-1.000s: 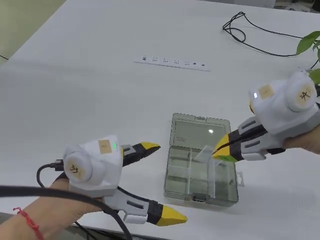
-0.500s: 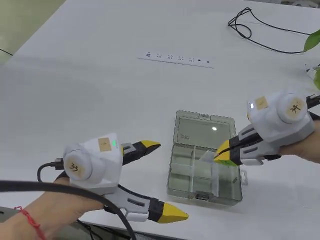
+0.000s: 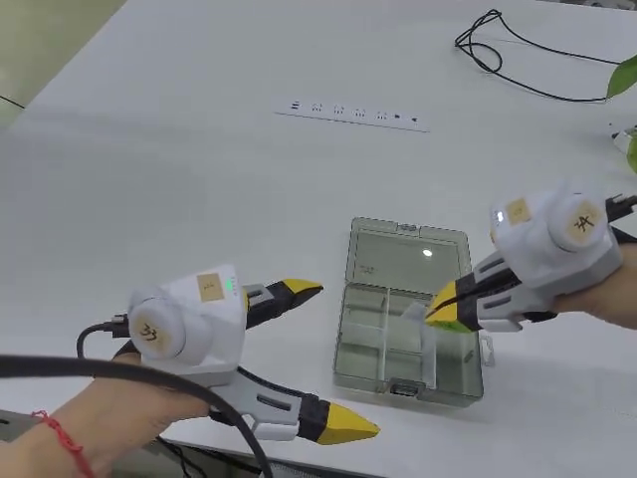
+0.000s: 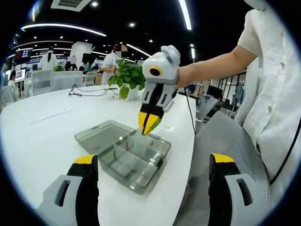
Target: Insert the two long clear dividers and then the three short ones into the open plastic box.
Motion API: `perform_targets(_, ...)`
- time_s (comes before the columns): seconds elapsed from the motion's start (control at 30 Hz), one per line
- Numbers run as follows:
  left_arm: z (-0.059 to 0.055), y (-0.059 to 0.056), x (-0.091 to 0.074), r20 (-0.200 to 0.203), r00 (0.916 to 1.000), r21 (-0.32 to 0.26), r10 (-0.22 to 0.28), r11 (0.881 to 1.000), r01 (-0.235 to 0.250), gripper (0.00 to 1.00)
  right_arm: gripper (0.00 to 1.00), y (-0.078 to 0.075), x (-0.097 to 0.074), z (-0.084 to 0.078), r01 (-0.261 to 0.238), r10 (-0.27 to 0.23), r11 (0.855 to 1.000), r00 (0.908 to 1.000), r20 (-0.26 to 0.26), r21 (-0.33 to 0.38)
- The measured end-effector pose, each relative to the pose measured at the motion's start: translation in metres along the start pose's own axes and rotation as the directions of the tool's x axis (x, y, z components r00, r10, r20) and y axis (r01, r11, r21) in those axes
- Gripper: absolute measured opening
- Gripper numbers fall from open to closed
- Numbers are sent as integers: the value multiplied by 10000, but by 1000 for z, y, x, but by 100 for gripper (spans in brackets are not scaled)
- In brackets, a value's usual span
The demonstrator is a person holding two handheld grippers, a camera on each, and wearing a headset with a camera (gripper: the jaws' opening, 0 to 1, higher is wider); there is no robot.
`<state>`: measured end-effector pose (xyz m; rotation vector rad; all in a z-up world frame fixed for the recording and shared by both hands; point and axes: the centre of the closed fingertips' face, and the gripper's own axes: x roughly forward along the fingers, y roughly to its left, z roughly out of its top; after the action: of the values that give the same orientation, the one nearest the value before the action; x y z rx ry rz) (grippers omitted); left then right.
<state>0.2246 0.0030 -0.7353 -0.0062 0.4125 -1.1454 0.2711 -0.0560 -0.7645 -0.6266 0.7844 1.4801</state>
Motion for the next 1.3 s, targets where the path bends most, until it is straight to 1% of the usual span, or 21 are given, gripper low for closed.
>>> perform_targets(0.13,0,0,0,0,10000,-16,-1,10000,1,100,2,2,2,4,-18,20,9999,10000,86,-168)
perform_targets(0.2,-1,0,0,-3,10000,-39,-8,10000,8,100,2,0,4,1,-52,53,9997,10000,23,-230)
perform_targets(0.33,0,-1,1,13,10000,-33,-17,10000,17,100,2,-2,7,1,-82,82,9998,10000,18,-204)
perform_targets(0.7,-2,-2,0,-69,10000,-2,-67,10000,67,100,2,0,12,0,-82,79,9996,9999,-104,-276)
perform_targets(0.77,-3,-2,0,-96,9999,2,-76,10000,76,100,2,-1,16,-1,-80,75,9996,9998,-168,-278)
perform_targets(0.87,-5,-2,0,-169,9998,25,-78,10000,79,100,2,0,23,-5,-67,47,9990,9990,-452,-452)
perform_targets(0.93,-6,-2,-1,-199,9998,23,-82,10000,82,100,2,-1,27,-7,-66,41,9990,9984,-560,-443)
perform_targets(1.03,-7,-2,-1,-236,9997,41,-80,10000,81,100,2,-2,31,-11,-72,41,9990,9975,-710,-435)
perform_targets(1.3,-10,-1,1,-336,9994,49,-61,10000,62,100,2,-2,40,-18,-26,-52,9976,9937,-1121,-689)
